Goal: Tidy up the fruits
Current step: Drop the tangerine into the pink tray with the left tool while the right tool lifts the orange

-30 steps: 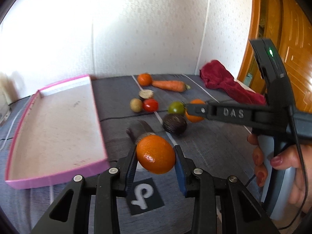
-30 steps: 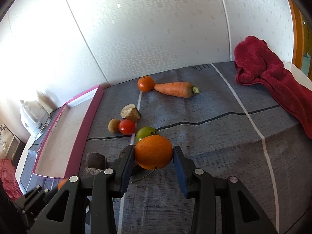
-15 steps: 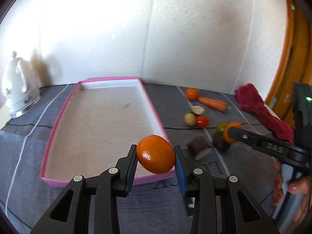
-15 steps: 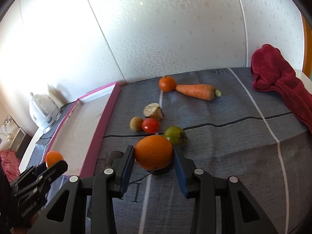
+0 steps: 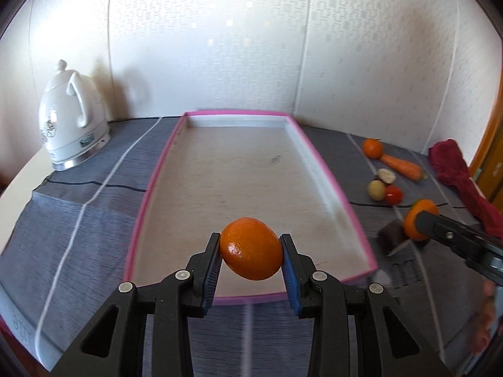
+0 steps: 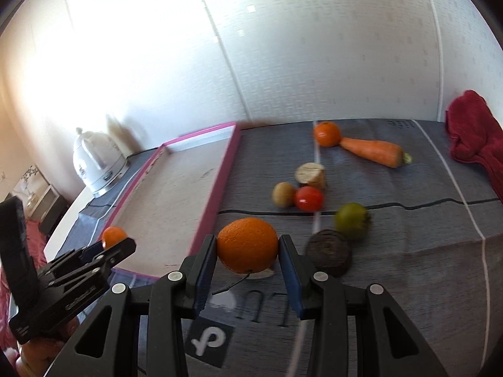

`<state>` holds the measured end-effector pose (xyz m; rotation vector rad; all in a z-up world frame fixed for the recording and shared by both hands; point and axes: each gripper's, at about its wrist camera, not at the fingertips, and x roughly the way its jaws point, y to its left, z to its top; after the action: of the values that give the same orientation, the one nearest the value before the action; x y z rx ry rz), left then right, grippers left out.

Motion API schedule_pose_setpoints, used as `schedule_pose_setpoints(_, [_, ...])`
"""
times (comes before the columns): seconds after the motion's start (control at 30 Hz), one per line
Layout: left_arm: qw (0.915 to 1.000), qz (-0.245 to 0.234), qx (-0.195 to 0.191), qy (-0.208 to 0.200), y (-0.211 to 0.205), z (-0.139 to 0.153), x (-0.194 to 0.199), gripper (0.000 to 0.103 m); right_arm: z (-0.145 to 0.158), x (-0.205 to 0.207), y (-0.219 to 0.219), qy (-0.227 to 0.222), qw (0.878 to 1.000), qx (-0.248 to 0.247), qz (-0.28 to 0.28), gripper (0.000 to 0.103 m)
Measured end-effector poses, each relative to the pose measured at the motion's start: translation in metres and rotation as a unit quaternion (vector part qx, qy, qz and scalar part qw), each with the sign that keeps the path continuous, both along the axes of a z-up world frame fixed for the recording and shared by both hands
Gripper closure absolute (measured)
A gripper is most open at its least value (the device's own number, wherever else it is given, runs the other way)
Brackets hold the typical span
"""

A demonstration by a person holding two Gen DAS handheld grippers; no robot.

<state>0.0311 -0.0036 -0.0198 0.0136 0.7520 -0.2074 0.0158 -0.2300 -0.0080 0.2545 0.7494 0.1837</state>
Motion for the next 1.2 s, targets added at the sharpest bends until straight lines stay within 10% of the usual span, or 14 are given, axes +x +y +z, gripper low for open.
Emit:
schedule_pose_setpoints(0.8, [0.9971,0.072,-0.007,0.024,0.048,-0.01,0.007,0.064,0.001,0.01,0.073,-0.03,0.994,-0.025,0.102,0.062])
schedule_pose_setpoints(1.2, [0.9959,0.071,-0.053,0.015,0.05,0.002,-0.004,0.026,-0.014,0.021,0.089,-0.022,0.989,-0.067,0.129,0.062])
